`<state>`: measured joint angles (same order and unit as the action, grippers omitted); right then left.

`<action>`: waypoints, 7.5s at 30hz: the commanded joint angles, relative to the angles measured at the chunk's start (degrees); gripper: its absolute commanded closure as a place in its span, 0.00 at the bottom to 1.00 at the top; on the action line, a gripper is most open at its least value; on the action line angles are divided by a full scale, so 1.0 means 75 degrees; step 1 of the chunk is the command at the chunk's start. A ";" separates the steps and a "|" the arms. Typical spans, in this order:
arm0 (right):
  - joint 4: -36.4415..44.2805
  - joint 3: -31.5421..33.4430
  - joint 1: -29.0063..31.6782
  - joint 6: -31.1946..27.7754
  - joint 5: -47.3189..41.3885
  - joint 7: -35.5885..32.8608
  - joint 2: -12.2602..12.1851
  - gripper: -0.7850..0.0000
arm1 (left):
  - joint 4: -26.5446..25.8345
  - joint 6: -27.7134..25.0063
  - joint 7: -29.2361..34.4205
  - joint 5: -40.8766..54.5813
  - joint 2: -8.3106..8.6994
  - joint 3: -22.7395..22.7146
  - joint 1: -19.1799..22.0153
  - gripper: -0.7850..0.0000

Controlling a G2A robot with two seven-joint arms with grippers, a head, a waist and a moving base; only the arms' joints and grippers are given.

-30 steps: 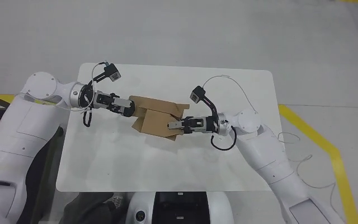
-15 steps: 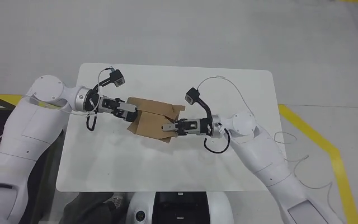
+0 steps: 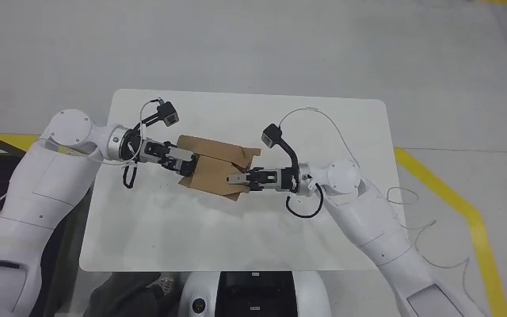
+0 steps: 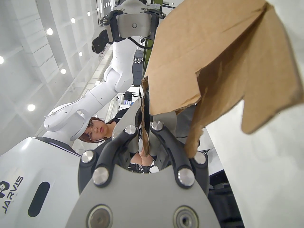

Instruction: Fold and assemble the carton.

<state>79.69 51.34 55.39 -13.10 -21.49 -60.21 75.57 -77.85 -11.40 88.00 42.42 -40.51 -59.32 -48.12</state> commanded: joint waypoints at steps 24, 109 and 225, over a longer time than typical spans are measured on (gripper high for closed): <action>-0.0661 -0.0276 -0.0379 -0.0217 -0.0791 0.0277 0.0241 1.00 | -0.0048 0.0038 0.0000 0.1022 0.0164 0.0776 0.0500 0.00; 0.0166 0.0023 -0.0127 -0.1164 -0.1164 0.0457 0.0347 0.00 | 0.0435 -0.0511 -0.0559 -0.0565 -0.0211 0.1331 0.0916 1.00; -0.0977 0.0340 -0.0138 -0.1982 -0.2780 -0.1108 0.0453 0.00 | 0.0674 -0.0651 0.0000 0.2662 0.0596 0.3565 0.2294 1.00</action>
<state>72.40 54.16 54.44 -27.94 -42.14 -68.28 78.88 -72.95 -16.28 88.00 62.77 -35.93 -32.41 -30.84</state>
